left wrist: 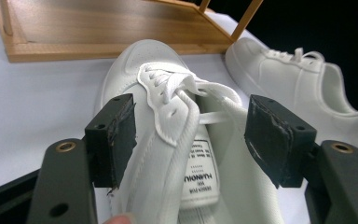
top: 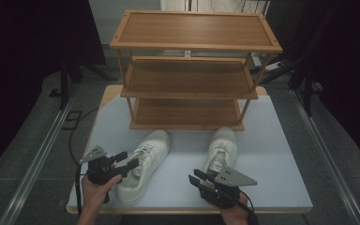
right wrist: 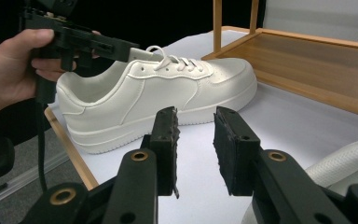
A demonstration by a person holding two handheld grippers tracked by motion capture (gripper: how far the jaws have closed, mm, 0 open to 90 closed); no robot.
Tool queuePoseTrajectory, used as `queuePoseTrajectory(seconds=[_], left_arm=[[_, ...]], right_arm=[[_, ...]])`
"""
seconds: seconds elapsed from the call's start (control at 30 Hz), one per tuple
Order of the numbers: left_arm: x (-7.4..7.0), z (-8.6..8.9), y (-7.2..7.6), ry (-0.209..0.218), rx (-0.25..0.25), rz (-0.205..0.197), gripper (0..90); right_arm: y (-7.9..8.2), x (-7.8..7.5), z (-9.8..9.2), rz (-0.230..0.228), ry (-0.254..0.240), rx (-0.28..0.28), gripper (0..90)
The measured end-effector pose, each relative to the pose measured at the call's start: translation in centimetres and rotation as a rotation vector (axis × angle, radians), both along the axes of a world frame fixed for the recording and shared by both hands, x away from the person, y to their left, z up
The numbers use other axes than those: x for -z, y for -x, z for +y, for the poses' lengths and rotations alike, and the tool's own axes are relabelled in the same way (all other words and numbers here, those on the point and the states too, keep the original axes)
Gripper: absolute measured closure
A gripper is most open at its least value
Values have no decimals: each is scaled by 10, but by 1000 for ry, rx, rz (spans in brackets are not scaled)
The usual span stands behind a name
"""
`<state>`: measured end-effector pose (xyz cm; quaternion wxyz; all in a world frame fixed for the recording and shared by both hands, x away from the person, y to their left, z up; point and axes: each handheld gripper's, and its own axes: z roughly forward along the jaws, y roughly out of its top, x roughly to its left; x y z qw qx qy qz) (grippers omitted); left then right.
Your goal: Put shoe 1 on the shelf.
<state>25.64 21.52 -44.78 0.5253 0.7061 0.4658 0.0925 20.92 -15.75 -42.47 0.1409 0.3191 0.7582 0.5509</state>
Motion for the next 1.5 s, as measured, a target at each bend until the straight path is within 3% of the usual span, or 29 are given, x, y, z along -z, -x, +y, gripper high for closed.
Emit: queuePoseTrajectory(seconds=[0.27,0.37,0.5,0.57,0.77,0.93,1.2,1.27,1.3,1.33,1.37,1.4,1.43,1.47,1.5], left_arm=[[13,-9,-16,-83,-33,15,360],[15,-7,-18,-79,-61,21,401],[16,-9,-22,-92,-49,18,436],[17,-9,-23,-109,-26,12,497],[19,-11,-23,-125,-39,-12,710],[17,-7,-23,-129,-25,-35,803],[18,4,-22,-33,-31,-34,813],[13,11,-18,12,-25,-47,812],[13,11,-18,12,-25,-47,812],[9,17,-14,62,-28,-61,812],[9,17,-14,62,-28,-61,812],[5,22,-10,121,-27,-74,812],[5,22,-10,121,-27,-74,812],[2,26,-6,172,-28,-88,812],[0,28,-4,193,-29,-94,812]], right_arm=[[1,0,0,0,-3,-1,690],[1,0,1,2,-3,-5,689],[2,1,5,4,6,-17,689],[2,1,5,3,7,-20,690],[4,-4,2,-12,2,-11,690],[4,-4,3,-18,12,-4,695],[6,-6,5,-35,29,0,695],[6,-6,5,-33,28,3,695],[6,-6,5,-33,28,3,695],[7,-6,4,-34,26,5,695],[7,-6,4,-34,26,5,695],[8,-8,5,-42,27,3,694],[8,-8,5,-42,27,3,694],[9,-9,6,-49,32,-1,693],[10,-9,6,-53,33,0,692]])
